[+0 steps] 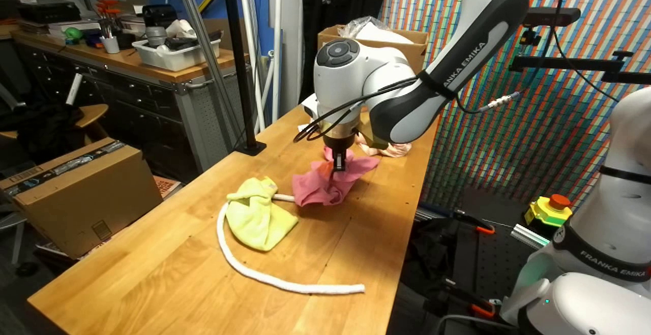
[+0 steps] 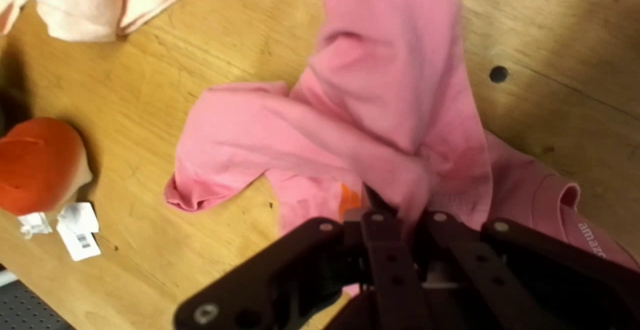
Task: Separate the things on the heap
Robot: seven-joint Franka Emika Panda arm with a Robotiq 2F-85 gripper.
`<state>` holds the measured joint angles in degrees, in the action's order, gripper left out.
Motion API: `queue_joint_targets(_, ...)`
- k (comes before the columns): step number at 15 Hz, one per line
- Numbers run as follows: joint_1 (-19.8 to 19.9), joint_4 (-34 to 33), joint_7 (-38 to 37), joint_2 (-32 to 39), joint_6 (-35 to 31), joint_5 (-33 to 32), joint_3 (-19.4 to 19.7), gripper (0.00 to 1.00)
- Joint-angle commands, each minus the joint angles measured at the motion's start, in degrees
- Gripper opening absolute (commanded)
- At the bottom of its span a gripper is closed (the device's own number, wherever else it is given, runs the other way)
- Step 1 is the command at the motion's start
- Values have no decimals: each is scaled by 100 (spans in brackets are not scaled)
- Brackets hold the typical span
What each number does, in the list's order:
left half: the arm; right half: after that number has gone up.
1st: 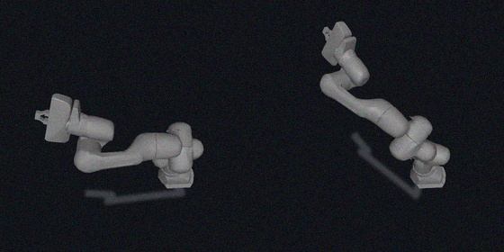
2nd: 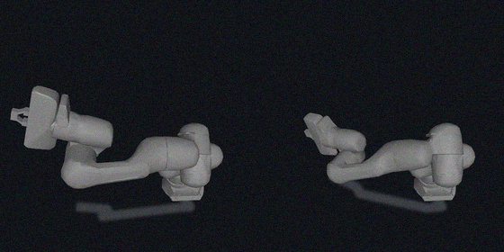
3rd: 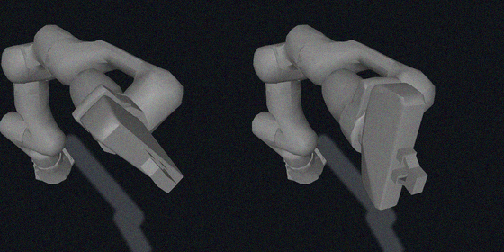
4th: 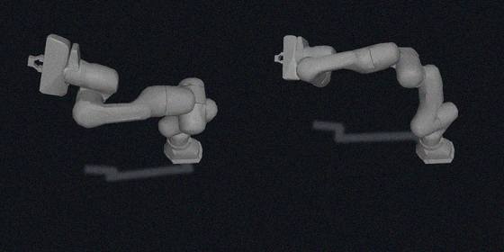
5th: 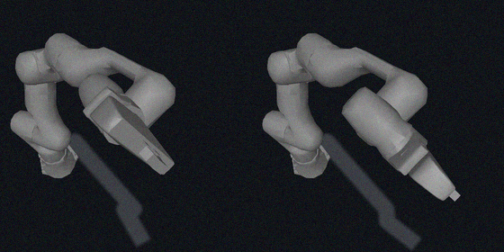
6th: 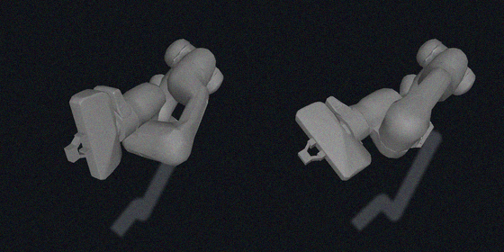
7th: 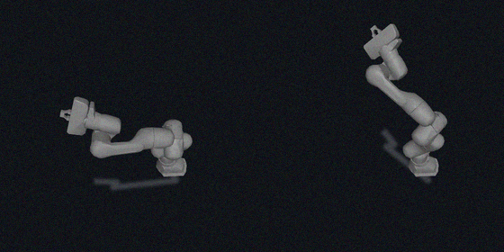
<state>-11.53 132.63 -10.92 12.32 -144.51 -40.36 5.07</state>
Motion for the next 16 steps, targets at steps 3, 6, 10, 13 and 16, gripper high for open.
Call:
queue_joint_targets(3, 379, 421, -339, -498, 204, 41, -156, 6)
queue_joint_targets(6, 499, 571, -482, -587, 125, 213, -202, 6)
queue_joint_targets(10, 596, 780, -292, -663, 102, 969, -335, 6)
queue_joint_targets(13, 589, 904, -217, -740, 110, 1459, -420, 6)
queue_joint_targets(16, 598, 1030, -149, -874, 179, 1848, -488, 6)
